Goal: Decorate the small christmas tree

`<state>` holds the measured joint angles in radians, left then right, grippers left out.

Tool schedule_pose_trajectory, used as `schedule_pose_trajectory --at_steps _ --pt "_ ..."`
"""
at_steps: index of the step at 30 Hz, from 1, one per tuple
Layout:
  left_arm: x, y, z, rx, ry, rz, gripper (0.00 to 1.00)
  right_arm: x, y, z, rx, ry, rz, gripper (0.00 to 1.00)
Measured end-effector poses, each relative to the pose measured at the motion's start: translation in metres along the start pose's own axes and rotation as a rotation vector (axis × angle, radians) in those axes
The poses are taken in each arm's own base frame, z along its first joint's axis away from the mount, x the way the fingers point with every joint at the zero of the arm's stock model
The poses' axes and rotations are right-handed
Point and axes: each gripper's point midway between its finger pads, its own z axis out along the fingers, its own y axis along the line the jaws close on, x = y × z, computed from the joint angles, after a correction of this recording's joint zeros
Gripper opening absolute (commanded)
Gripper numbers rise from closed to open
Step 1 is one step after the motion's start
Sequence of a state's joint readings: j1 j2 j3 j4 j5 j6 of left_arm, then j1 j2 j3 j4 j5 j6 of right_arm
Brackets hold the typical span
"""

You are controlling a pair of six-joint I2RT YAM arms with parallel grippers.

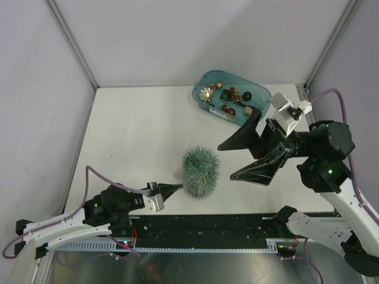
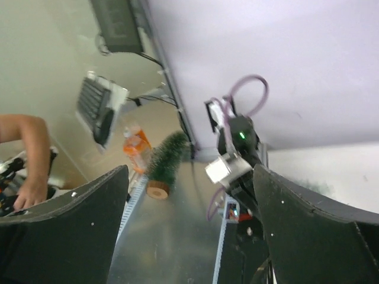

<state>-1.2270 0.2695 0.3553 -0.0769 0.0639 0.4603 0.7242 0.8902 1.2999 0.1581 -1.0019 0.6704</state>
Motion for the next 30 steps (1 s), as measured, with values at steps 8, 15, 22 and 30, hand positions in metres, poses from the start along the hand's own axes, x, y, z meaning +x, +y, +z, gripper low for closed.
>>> schedule_pose_trajectory --at_steps 8,15,22,30 --pt "0.001 0.0 0.001 -0.001 0.004 -0.002 0.0 0.055 -0.039 -0.052 0.426 0.011 0.073 0.99" --pt "0.002 0.007 0.0 -0.03 0.008 -0.027 0.0 0.128 -0.05 -0.102 0.634 0.072 0.178 0.99" --pt "0.0 0.011 -0.002 -0.047 -0.005 -0.044 0.0 0.176 -0.042 -0.124 0.664 0.072 0.29 0.99" --pt "0.001 0.013 -0.002 -0.053 -0.003 -0.058 0.0 0.21 -0.031 -0.137 0.653 0.09 0.376 0.99"
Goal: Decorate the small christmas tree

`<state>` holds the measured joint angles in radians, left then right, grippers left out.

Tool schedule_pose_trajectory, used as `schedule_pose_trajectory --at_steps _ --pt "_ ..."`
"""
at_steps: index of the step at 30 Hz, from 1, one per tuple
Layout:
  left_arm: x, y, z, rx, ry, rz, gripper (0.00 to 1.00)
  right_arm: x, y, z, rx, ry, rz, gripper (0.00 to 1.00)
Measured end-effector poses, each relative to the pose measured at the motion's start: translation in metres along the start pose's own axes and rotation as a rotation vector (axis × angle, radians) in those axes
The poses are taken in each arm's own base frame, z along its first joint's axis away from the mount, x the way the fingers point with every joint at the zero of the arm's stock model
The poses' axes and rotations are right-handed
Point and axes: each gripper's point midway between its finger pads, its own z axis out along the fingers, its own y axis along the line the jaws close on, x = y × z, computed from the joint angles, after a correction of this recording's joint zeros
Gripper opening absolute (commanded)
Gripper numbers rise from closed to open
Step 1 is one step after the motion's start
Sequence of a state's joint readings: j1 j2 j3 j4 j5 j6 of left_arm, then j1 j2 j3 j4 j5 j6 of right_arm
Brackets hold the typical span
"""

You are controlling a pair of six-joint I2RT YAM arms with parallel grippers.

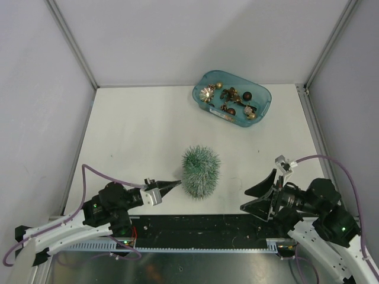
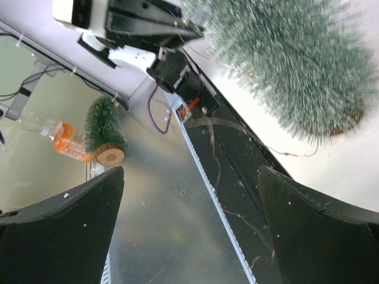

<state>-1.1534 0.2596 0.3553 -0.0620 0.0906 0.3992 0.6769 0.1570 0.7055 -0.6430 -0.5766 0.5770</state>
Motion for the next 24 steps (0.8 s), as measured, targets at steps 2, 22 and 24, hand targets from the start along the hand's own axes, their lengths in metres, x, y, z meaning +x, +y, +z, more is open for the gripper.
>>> schedule_pose_trajectory --at_steps 2,22,24 --pt "0.0 0.0 0.0 0.001 0.001 -0.001 0.0 0.011 -0.008 0.001 0.015 0.033 0.028 0.99" --pt "0.018 -0.007 0.013 0.034 0.067 -0.051 0.0 0.072 -0.063 0.02 0.024 0.184 0.156 0.92" --pt "0.019 -0.008 0.014 0.036 0.071 -0.052 0.0 0.081 -0.065 0.027 0.005 0.22 0.153 0.9"
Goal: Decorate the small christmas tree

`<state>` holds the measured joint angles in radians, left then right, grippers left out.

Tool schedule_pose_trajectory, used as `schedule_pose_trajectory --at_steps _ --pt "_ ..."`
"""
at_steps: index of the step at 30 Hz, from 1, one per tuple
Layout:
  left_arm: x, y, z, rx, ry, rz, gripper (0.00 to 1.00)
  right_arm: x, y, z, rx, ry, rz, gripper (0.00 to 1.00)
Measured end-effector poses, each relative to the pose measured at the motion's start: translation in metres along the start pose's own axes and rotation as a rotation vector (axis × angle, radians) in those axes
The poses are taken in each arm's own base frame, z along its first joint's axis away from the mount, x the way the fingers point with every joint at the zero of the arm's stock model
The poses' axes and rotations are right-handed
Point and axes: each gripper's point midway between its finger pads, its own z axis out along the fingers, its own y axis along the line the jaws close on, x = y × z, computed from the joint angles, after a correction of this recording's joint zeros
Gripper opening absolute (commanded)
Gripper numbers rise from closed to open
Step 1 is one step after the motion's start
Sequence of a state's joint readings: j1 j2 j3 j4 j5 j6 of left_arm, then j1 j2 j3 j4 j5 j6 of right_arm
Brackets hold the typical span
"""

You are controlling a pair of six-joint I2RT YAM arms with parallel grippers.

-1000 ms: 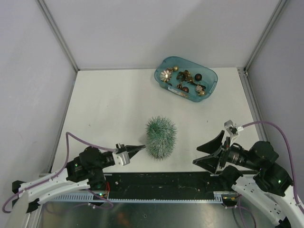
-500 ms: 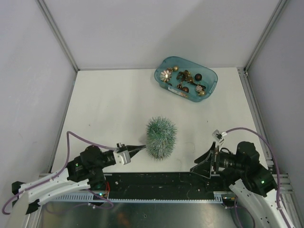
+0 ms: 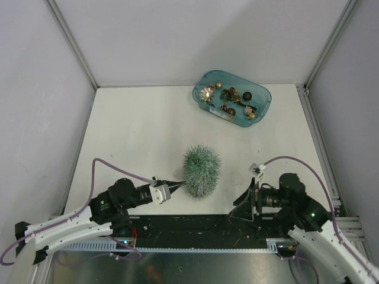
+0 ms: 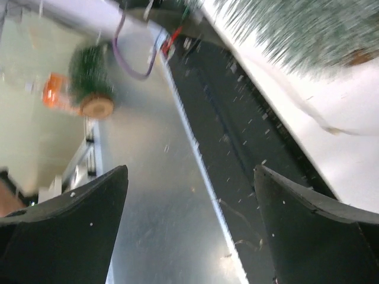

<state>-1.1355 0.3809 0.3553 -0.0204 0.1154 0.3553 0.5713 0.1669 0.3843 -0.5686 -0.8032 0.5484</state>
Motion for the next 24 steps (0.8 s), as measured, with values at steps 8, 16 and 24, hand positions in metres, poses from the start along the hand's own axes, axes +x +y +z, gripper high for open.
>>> schedule_pose_trajectory --at_steps 8,16,24 --pt "0.001 0.005 0.002 -0.015 0.014 -0.002 0.0 0.083 0.023 0.043 -0.033 0.32 -0.222 0.81" --pt "-0.006 0.008 0.001 -0.023 0.0 -0.008 0.0 0.063 0.002 0.064 0.193 0.11 -0.318 0.57" --pt "-0.007 0.01 0.001 -0.028 -0.002 -0.008 0.0 0.063 -0.01 0.074 0.311 0.049 -0.368 0.39"
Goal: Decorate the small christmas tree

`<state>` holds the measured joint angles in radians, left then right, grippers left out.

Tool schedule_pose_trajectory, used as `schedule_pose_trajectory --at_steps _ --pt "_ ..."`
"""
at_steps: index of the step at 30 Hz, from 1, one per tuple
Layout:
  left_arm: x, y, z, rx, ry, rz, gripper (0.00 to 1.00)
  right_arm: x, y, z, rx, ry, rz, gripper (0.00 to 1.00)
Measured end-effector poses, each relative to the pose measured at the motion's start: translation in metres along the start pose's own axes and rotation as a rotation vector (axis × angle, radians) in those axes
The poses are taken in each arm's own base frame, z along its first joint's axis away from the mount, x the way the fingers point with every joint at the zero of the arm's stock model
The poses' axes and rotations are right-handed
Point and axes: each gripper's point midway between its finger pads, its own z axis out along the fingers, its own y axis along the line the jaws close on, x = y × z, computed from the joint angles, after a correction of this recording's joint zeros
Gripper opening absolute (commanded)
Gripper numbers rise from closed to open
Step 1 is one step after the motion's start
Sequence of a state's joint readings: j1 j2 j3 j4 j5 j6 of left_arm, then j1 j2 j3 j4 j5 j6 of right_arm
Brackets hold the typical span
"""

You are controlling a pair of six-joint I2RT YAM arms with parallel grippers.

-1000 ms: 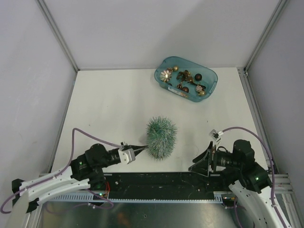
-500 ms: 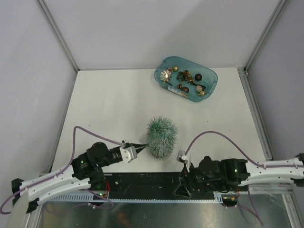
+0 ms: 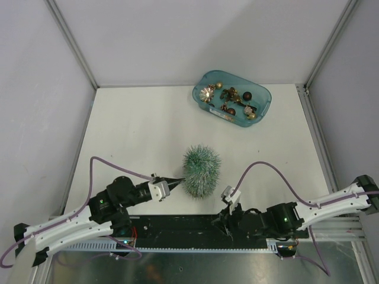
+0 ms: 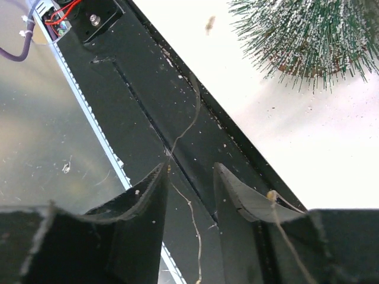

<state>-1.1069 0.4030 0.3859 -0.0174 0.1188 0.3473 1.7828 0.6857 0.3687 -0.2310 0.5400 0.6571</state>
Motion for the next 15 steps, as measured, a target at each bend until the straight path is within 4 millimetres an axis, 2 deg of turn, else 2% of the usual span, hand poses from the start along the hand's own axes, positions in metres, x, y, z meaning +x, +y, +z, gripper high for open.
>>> schedule_pose_trajectory --at_steps 3,8,9,15 --pt "-0.001 0.0 0.0 -0.001 -0.003 0.0 0.0 0.0 0.002 0.0 0.012 -0.017 0.001 0.35" --pt "-0.004 0.0 -0.001 0.003 -0.015 0.002 0.0 0.0 0.014 0.001 0.012 -0.035 0.0 0.05" --pt "-0.004 0.0 -0.002 0.004 -0.016 0.002 0.0 0.0 0.017 0.001 0.012 -0.036 -0.005 0.03" --pt "-0.006 0.0 -0.003 0.002 -0.026 0.001 0.0 -0.002 0.04 -0.006 0.009 -0.063 -0.013 0.0"
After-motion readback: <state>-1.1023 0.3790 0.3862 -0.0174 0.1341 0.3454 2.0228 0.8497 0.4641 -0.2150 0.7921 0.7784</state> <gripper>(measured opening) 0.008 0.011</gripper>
